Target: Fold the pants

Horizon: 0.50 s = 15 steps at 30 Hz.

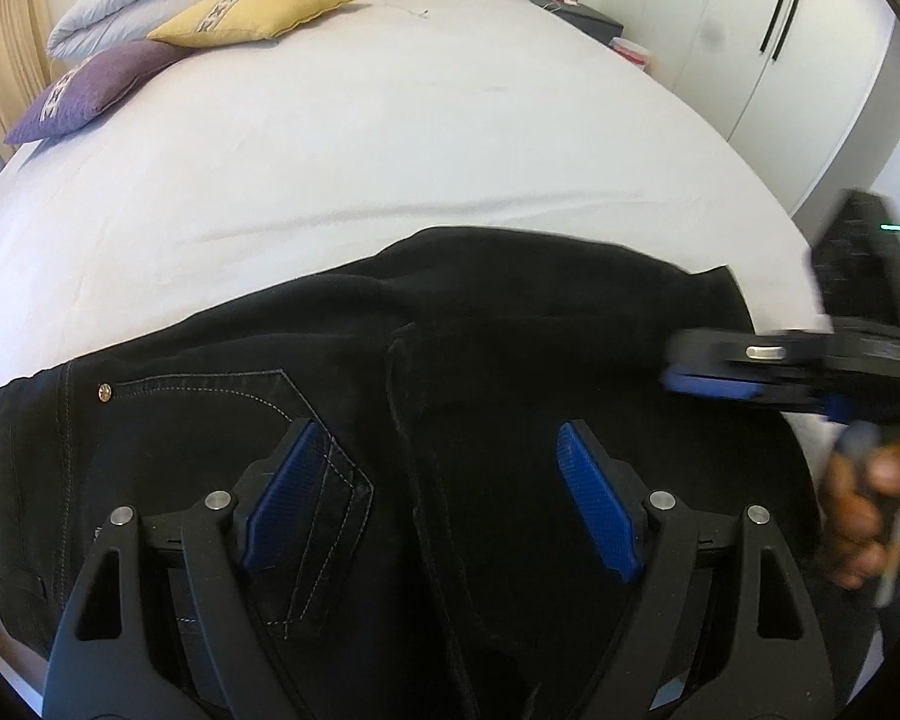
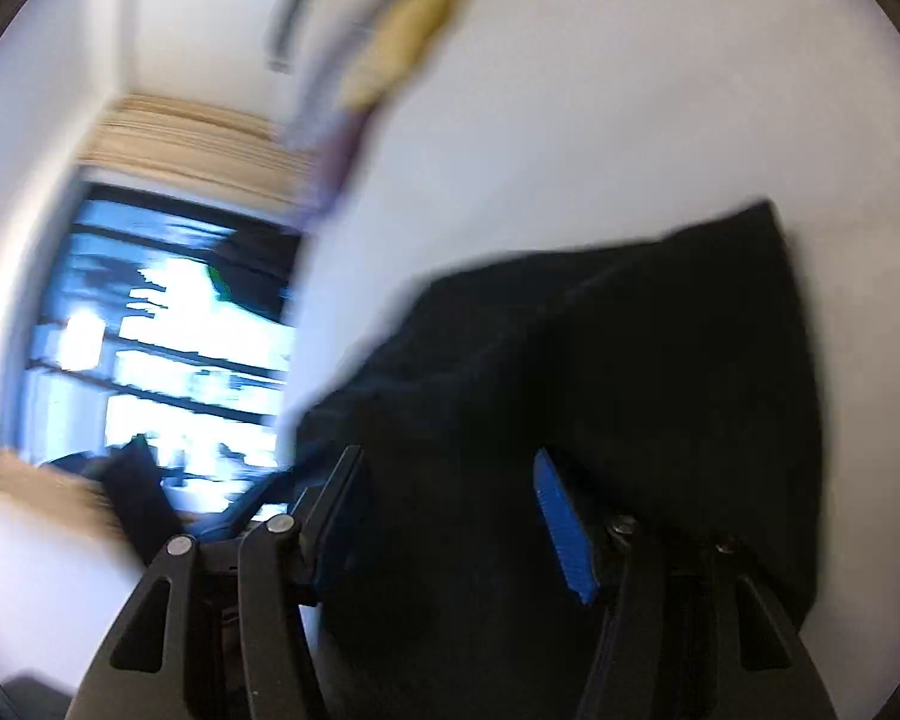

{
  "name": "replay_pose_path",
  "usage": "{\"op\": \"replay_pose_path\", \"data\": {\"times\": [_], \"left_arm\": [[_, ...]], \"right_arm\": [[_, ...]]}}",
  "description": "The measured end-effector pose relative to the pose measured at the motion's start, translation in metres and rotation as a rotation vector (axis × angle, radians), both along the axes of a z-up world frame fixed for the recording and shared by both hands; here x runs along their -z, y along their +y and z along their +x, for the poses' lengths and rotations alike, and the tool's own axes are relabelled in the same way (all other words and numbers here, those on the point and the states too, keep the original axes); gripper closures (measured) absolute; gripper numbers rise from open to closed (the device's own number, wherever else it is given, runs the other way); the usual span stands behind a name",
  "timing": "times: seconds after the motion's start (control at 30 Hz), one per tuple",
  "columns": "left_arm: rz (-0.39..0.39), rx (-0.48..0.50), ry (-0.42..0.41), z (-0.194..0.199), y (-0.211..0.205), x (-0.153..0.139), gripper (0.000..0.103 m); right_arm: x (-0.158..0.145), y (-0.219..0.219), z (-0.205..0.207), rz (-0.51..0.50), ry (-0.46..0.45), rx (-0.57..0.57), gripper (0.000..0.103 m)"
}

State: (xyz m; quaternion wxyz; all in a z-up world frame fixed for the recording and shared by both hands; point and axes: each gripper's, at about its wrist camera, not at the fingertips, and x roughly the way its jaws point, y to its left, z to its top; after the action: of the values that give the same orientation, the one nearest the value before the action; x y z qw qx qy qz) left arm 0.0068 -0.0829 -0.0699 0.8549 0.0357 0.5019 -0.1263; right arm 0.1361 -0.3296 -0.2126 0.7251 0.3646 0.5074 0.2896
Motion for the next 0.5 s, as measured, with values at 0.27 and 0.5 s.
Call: {"op": "replay_pose_path", "data": {"times": [0.27,0.5], "left_arm": [[0.014,-0.007,-0.018,0.0,-0.007,-0.002,0.023],[-0.003,0.033,-0.037,-0.017,-0.018,-0.009,0.023]], "right_arm": [[-0.029,-0.024,-0.018,0.051,-0.06,0.136,0.049],[0.024,-0.026,-0.09,0.158,0.011,0.168,0.081]]}}
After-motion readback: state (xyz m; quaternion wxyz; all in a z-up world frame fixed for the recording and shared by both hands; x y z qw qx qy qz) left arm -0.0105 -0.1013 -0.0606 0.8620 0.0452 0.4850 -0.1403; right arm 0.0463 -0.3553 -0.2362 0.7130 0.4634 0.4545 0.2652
